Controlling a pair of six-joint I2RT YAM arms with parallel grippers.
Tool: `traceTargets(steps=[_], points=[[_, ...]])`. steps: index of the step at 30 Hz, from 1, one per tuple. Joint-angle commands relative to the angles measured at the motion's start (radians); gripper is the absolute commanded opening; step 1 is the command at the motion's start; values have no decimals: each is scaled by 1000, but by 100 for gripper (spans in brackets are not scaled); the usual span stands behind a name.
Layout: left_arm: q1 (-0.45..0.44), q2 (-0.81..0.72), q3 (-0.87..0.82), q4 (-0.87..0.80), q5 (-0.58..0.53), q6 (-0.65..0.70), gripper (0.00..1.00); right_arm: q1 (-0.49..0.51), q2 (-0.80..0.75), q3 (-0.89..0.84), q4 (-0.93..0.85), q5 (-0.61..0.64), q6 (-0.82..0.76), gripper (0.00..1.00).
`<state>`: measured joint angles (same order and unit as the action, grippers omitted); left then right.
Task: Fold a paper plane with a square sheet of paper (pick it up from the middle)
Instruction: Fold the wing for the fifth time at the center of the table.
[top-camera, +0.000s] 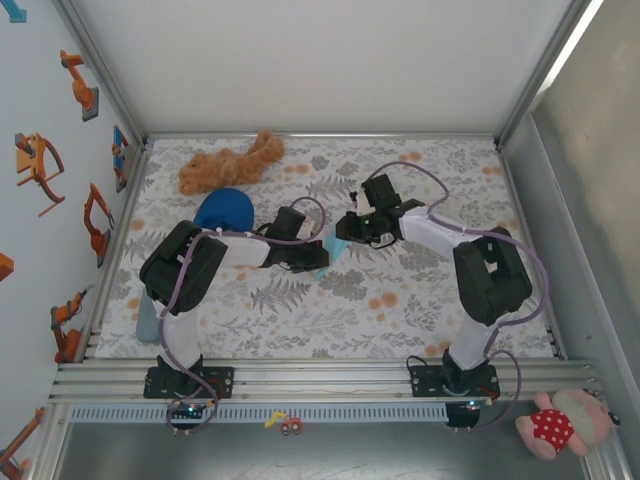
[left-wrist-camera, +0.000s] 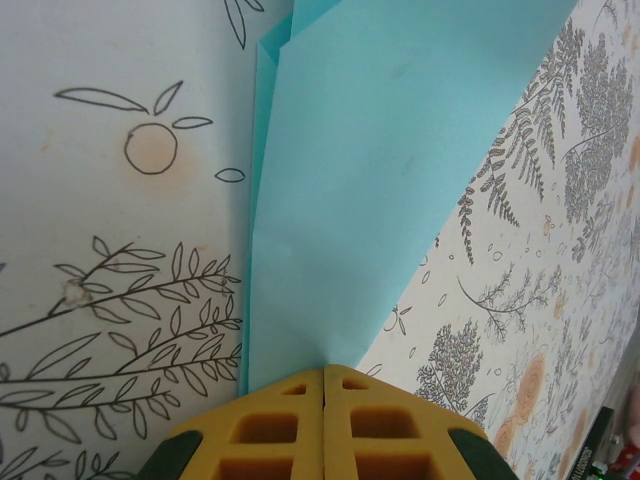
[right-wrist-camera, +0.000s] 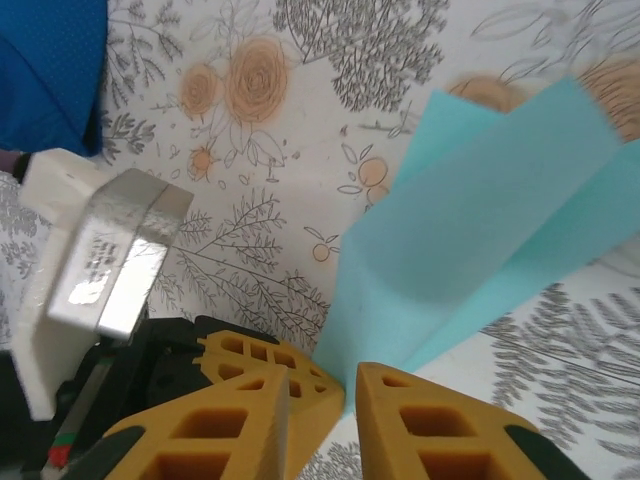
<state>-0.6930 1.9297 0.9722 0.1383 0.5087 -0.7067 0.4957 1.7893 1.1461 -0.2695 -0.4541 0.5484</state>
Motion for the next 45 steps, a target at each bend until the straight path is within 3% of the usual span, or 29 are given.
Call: traceTargets(steps=[1, 30, 38, 45], points=[[5, 25, -24, -20, -13, -8, 8, 8, 47, 28, 38, -67, -6, 22], [14, -41, -55, 16, 16, -42, 10, 6, 250, 139, -88, 81, -25, 12], [12, -86, -31, 40, 29, -36, 13, 6, 260, 90, -79, 116, -31, 8], [2, -16, 30, 26, 29, -41, 13, 7, 244, 18, -9, 106, -29, 7]])
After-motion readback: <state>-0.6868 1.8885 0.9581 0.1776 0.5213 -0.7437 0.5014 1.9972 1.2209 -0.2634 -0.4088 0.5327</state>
